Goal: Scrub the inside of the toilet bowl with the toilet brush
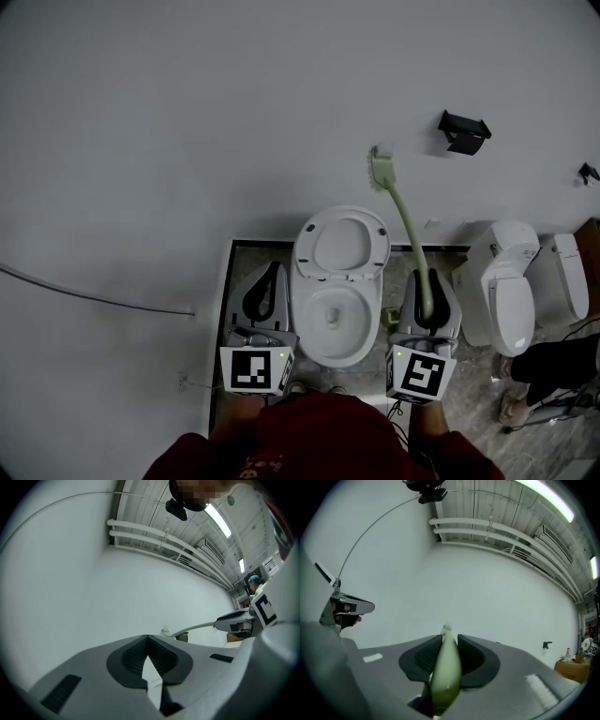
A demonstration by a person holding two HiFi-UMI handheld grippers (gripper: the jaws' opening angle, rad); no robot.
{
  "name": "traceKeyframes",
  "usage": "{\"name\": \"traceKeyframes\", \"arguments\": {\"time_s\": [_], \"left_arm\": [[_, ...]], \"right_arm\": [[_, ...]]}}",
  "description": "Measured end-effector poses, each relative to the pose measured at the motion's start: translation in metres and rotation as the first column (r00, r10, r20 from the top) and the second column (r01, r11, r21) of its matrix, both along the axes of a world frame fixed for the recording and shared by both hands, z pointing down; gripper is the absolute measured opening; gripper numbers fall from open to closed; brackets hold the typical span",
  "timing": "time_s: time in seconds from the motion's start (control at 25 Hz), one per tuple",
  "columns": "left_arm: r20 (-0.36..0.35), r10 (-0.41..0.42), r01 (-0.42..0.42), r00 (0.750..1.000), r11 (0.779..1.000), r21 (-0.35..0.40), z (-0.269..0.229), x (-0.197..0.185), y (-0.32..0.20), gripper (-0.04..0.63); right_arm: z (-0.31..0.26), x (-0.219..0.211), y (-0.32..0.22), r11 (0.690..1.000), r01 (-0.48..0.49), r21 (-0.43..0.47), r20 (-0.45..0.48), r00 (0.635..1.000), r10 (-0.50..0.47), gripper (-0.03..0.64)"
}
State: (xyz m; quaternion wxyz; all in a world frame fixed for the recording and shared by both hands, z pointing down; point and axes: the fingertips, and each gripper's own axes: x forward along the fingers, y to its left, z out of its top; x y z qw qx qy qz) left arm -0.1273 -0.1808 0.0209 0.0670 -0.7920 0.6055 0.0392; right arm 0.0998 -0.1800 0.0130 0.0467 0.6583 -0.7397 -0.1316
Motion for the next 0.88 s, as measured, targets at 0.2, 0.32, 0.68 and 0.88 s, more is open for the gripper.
{"name": "traceKeyframes", "arguments": {"time_s": [0.2, 0.32, 0.68, 0.88], "left_arm": [[0.000, 0.003, -0.003, 1.000, 1.000, -0.008, -0.003, -0.002, -0.001, 0.006], [-0.012, 0.009, -0.009, 1.000, 1.000, -0.016, -0.001, -0.002, -0.001, 0.005], [-0.047, 0.016, -0.017, 0.999, 1.000, -0.009, -0.001, -0.005, 0.009, 0.005], [-0.052, 0.025, -0.027, 0.998, 0.999, -0.023, 0.001, 0.001, 0.009, 0.006]], "right_arm": [[-0.003, -0.002, -0.002, 1.000, -0.004, -0.010, -0.022, 1.000, 0.004, 0.114], [-0.005, -0.004, -0.001, 1.000, -0.004, -0.001, -0.023, 1.000, 0.004, 0.114], [-0.009, -0.007, 0.012, 1.000, -0.002, 0.024, -0.034, 0.999, 0.003, 0.114], [-0.010, -0.004, 0.018, 1.000, -0.001, 0.026, -0.026, 1.000, 0.002, 0.114]]}}
